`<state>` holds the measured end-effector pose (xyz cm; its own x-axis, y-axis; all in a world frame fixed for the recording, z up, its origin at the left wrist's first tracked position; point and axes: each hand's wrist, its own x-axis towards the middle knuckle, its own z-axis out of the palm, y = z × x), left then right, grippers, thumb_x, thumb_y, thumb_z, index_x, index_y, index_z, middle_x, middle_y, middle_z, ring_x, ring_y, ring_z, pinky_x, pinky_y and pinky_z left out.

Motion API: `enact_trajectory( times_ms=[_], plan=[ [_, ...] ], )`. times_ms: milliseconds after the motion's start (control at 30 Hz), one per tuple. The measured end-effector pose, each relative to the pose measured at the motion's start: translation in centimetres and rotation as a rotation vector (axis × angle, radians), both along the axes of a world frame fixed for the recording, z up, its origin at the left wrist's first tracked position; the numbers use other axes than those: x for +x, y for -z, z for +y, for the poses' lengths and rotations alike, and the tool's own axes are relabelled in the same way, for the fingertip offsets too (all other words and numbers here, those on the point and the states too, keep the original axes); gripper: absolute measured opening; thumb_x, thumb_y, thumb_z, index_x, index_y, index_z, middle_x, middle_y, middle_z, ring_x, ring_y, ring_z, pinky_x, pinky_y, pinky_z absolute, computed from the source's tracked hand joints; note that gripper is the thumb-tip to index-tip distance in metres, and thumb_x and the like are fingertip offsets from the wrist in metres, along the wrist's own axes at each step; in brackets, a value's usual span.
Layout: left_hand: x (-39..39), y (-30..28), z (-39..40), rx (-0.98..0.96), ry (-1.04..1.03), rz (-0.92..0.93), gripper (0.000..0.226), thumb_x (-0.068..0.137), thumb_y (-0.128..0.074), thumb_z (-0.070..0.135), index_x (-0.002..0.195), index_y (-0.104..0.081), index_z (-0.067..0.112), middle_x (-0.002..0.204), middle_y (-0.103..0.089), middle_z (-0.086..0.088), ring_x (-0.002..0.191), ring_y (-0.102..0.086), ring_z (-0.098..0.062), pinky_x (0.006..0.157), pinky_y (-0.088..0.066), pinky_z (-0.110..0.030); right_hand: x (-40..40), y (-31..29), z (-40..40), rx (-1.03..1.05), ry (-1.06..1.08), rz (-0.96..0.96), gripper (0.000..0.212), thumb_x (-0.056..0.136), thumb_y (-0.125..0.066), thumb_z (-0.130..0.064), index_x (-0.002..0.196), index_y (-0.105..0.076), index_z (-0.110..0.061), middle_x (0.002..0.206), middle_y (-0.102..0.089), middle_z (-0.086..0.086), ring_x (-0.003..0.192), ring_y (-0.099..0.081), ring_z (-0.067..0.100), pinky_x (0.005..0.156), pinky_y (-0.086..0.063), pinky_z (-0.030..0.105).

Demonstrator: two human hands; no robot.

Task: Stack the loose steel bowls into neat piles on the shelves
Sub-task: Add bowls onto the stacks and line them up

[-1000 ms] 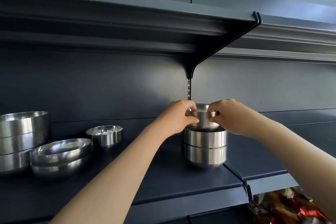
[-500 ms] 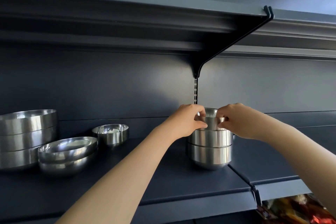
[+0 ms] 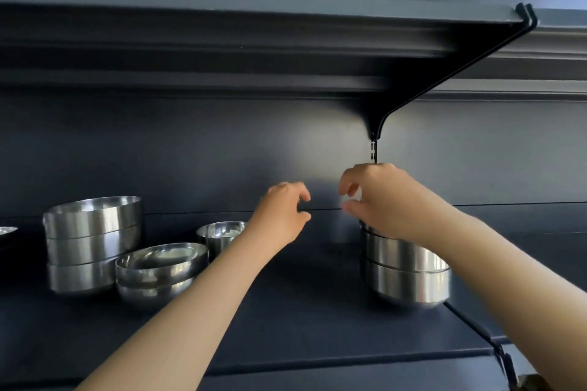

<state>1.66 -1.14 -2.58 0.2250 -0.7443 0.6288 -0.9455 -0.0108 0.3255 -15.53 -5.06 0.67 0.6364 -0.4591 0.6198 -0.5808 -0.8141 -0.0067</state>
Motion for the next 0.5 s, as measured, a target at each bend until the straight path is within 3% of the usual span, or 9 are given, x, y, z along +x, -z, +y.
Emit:
enact_trajectory(
  times_ms=[100, 233, 333, 500],
  plan=[
    [3.2, 1.2, 0.4, 0.145, -0.222, -0.031, 0.038, 0.089, -0.059, 0.015, 0.126, -0.051, 0.015, 0.129, -0.049, -0.004, 0.119, -0.048, -0.024, 0.081, -0.036, -0.028, 5.1, 1.8, -0.8, 0.036, -0.098, 0.095, 0.03, 0.089, -0.058, -0.019, 0.119, -0.056, -0.015, 0.12, -0.056, 0.005, 0.108, -0.055, 0.027, 0.089, -0.045, 0.036],
    [6.6, 1.7, -0.2, 0.326, -0.38, -0.088, 0.039, 0.088, -0.053, 0.001, 0.126, -0.048, 0.006, 0.13, -0.047, -0.014, 0.12, -0.049, -0.032, 0.094, -0.041, -0.034, 11.9, 4.4, -2.4, 0.148, -0.14, 0.205, 0.042, 0.087, -0.052, -0.005, 0.129, -0.048, -0.007, 0.133, -0.045, 0.013, 0.117, -0.051, 0.034, 0.097, -0.044, 0.04],
    [8.1, 1.9, -0.8, 0.525, -0.423, -0.133, 0.028, 0.087, -0.051, 0.0, 0.114, -0.055, 0.003, 0.125, -0.054, -0.016, 0.115, -0.053, -0.032, 0.093, -0.044, -0.037, 15.8, 6.0, -3.2, 0.23, -0.141, 0.255, 0.042, 0.084, -0.047, 0.003, 0.125, -0.051, -0.004, 0.13, -0.049, 0.016, 0.115, -0.053, 0.036, 0.093, -0.046, 0.039],
    [9.9, 3.1, -1.9, 0.673, -0.487, -0.138, 0.036, 0.091, -0.052, 0.007, 0.126, -0.052, 0.007, 0.131, -0.053, -0.012, 0.12, -0.052, -0.028, 0.1, -0.043, -0.036, 19.3, 7.5, -4.2, 0.302, -0.155, 0.292, 0.036, 0.086, -0.047, 0.002, 0.122, -0.052, -0.004, 0.124, -0.055, 0.018, 0.111, -0.056, 0.035, 0.085, -0.045, 0.036]
  ],
)
